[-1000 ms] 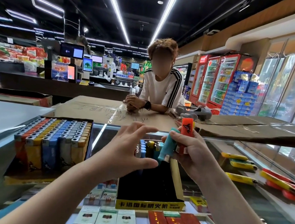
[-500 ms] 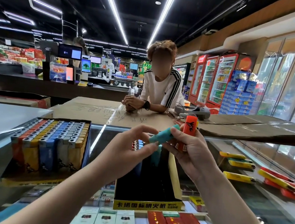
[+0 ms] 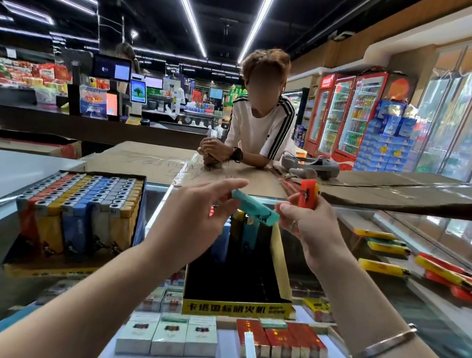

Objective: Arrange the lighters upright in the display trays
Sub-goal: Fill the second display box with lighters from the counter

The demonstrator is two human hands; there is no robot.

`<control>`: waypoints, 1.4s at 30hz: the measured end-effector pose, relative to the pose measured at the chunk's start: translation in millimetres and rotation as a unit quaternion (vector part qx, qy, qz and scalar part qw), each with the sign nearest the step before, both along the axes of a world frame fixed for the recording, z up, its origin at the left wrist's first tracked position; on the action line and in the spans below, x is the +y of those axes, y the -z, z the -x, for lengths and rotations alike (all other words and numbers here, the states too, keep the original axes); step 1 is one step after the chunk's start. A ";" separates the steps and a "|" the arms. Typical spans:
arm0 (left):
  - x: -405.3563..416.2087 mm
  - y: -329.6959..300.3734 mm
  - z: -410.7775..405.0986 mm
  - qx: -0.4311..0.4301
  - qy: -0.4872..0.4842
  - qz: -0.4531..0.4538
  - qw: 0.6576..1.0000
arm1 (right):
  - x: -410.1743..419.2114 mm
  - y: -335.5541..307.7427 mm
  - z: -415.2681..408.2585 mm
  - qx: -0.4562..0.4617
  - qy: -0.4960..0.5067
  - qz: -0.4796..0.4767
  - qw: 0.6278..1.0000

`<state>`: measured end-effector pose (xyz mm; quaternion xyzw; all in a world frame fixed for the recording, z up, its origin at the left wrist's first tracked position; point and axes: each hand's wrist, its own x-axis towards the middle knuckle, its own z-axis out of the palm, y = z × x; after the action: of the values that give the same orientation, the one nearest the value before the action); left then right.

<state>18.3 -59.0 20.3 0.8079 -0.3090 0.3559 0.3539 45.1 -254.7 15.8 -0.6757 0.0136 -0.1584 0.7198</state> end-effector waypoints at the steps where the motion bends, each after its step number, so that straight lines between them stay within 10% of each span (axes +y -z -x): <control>1: -2.0 -1.6 0.2 0.002 -0.009 -0.016 1.000 | -0.7 2.3 -1.9 0.028 -0.009 0.016 0.999; 25: -33.8 -20.0 -27.7 0.036 -0.050 -0.232 0.971 | -1.6 4.5 -2.8 0.058 -0.059 0.070 0.994; 42: -35.3 -2.5 -25.3 0.018 -0.088 -0.192 0.977 | -0.5 3.4 -0.6 0.063 -0.059 0.071 0.994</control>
<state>43.6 -94.3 22.8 0.8909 -0.2928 0.3054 0.1652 45.7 -255.3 12.4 -0.7334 0.0081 -0.0735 0.6758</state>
